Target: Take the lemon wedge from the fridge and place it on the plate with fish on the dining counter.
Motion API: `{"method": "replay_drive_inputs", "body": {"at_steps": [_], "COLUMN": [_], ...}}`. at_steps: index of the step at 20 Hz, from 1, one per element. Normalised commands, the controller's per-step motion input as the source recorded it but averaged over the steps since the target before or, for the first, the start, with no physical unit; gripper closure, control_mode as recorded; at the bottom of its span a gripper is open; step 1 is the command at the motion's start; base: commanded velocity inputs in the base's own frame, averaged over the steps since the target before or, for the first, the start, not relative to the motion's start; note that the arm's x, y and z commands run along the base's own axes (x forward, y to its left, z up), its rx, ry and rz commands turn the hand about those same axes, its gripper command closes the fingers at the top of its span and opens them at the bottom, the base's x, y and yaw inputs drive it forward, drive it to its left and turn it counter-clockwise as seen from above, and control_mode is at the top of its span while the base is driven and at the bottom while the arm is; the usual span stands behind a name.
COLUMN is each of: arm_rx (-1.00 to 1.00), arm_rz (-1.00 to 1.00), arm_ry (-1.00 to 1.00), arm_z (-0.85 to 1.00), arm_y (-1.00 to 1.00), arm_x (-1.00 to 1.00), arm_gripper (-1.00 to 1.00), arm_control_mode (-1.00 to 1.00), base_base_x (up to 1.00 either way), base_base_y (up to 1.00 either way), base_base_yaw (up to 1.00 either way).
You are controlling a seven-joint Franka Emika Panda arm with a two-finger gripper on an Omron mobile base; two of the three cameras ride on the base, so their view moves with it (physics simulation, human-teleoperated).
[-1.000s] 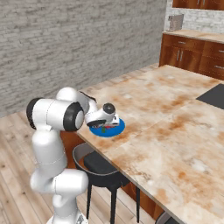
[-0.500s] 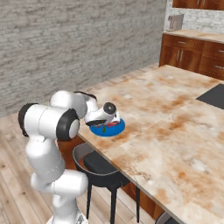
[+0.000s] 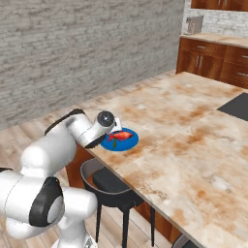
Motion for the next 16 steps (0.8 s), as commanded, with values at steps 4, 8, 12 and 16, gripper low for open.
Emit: {"method": "replay_drive_inputs", "body": {"at_steps": [4,8,12,16], "arm_rx": [-0.04,-0.03,-0.07,-0.1], "arm_rz": [0.05,0.03,0.08,0.14], "arm_ry": [0.0,0.0,0.0,0.0], "arm_z": [1.0,1.0,1.0,0.99], "arm_y": [0.13,-0.06,-0.2,-0.28], "arm_x": [-0.82,-1.0,-1.0,-1.0], "arm_gripper": [-1.0,-1.0,-1.0,-1.0], "arm_control_mode": [-1.0,-1.0,-1.0,-1.0], "base_base_x": [0.0,0.0,0.0,0.0], "base_base_y": [0.0,0.0,0.0,0.0], "base_base_yaw": [0.0,0.0,0.0,0.0]}}
